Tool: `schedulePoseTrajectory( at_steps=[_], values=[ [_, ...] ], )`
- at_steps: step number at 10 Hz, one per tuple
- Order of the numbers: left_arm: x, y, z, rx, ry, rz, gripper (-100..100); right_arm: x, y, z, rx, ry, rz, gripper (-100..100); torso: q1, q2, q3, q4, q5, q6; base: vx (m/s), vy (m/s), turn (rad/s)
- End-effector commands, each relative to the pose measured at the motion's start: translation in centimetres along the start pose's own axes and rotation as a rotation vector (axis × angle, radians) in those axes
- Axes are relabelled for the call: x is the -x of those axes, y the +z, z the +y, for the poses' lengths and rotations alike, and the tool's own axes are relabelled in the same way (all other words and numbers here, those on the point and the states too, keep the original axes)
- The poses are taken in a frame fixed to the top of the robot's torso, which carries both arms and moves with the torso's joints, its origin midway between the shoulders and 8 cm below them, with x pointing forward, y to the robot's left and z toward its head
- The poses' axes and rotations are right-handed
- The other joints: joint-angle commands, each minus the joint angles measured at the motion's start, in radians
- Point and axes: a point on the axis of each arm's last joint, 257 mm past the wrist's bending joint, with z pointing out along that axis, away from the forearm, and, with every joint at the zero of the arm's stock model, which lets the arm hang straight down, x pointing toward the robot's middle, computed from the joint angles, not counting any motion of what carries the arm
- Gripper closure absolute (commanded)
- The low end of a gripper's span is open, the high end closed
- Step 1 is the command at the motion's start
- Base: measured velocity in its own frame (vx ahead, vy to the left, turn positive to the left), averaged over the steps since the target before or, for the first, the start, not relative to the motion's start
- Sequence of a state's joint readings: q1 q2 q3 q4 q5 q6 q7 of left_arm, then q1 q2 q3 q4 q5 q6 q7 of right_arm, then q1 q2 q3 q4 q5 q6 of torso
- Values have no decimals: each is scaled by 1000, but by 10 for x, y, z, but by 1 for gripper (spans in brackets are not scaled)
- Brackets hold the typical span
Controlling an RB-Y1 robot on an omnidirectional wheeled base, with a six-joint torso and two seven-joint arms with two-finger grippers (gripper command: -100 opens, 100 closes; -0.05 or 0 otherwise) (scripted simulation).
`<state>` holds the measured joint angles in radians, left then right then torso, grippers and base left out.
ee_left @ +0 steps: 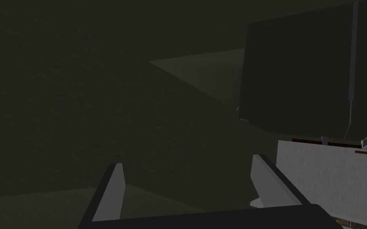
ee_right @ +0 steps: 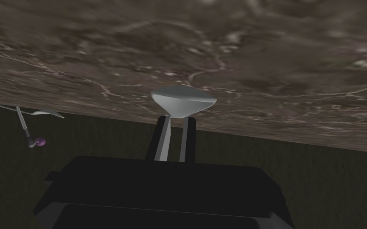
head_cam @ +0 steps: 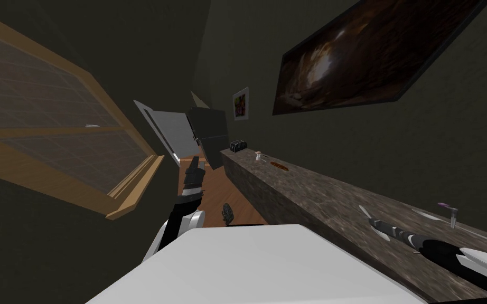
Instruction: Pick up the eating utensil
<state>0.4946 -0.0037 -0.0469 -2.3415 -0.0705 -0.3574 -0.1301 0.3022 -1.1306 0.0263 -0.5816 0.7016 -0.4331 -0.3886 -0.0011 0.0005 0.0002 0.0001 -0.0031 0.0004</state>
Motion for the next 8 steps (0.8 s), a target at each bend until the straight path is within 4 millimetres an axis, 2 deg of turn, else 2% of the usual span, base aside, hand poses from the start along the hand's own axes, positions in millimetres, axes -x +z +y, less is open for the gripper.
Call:
schedulePoseTrajectory(
  at_steps=[1, 2, 3, 4, 5, 6, 7, 8],
  values=[
    [0, 0, 0, 0, 0, 0, 0, 1, -6, -9, -21, -18, -7, 100, 0, 0, 0, 0, 0, 0, 22, -17, -75],
    [0, 0, 0, 0, 0, 0, 0, 3, -11, -14, -35, -57, -10, 100, -1, 0, 0, 0, 1, 2, 55, -36, -148],
    [0, 0, 0, 0, 0, 0, 0, 9, -7, 3, 1, -39, -27, 100, -2, -1, -1, 0, 1, 3, 38, -27, -88],
    [0, 0, 0, 0, 0, 0, 0, 10, -12, -3, -16, -73, -28, 100, -2, -2, -1, 0, 0, -1, 30, -24, -66],
    [0, 0, 0, 0, 0, 0, 0, 14, -10, 10, 11, -54, -41, 100, -1, -2, -1, 0, 0, 0, 25, -21, -43],
    [0, 0, 0, 0, 0, 0, 0, 14, -15, 4, -7, -87, -38, 100, -1, -2, -1, 0, 0, -1, 37, -18, -62],
    [0, 0, 0, 0, 0, 0, 0, 17, -13, 17, 21, -66, -49, 100, -1, -2, -1, -1, 0, 0, 31, -17, -58],
    [0, 0, 0, 0, 0, 0, 0, 14, -18, 6, -8, -98, -41, 100, -1, -2, -1, 0, 0, -1, 24, -21, -64]
  ],
)
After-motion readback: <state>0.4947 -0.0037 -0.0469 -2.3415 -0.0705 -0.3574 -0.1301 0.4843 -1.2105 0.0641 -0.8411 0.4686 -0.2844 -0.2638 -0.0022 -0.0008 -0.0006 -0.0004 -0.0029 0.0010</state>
